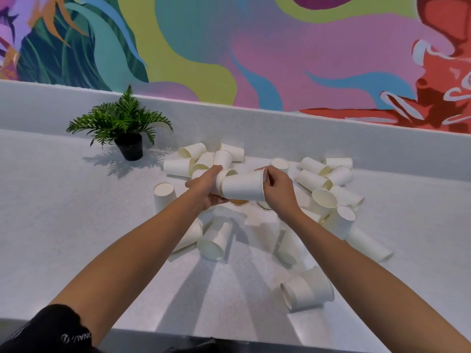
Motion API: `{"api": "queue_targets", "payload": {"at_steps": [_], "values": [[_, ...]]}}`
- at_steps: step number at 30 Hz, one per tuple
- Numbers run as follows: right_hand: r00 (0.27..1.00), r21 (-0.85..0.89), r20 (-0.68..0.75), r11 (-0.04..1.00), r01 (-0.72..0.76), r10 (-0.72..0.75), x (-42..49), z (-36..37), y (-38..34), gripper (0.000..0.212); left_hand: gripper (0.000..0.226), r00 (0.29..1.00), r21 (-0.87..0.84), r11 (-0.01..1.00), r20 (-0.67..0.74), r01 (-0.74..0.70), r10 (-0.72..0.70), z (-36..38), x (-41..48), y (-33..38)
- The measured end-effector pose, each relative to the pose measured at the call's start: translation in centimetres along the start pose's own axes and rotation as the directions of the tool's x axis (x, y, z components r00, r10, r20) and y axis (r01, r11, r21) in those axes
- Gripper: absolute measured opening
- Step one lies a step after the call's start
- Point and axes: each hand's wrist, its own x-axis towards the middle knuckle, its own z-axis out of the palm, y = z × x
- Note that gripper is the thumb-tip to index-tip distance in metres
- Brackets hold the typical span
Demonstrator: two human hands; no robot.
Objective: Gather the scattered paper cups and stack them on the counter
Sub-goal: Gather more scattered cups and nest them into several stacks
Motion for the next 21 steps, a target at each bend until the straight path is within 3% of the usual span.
{"api": "queue_targets", "payload": {"at_steps": [6, 9, 12, 17, 21], "values": [[0.985, -0.149, -0.172, 0.988, -0.027, 0.001, -0.1, 0.7, 0.0, 0.033, 0.082, 0.998, -0.028, 0.999, 0.058, 0.039, -0.037, 0.1, 0.0, -0.3], [0.994, -0.352, -0.092, 0.936, 0.024, -0.061, -0.3, 1.3, -0.1, 0.023, 0.087, 0.997, -0.013, 0.999, 0.064, 0.035, -0.035, 0.5, -0.5, -0.4], [0.997, -0.593, 0.005, 0.803, 0.061, -0.073, -0.5, 2.1, -0.4, 0.027, 0.080, 0.999, 0.057, 0.998, 0.041, 0.032, -0.034, 0.9, -1.0, -0.5], [0.999, -0.677, 0.054, 0.734, 0.043, -0.009, -0.4, 3.2, -1.0, 0.029, 0.086, 0.992, 0.127, 0.990, 0.099, 0.066, -0.079, 0.9, -1.7, -0.7], [0.994, -0.682, 0.106, 0.728, 0.068, 0.007, -0.6, 3.8, -0.7, 0.031, 0.043, 0.970, 0.202, 0.972, 0.182, 0.121, -0.158, -0.2, -1.8, -0.4]]}}
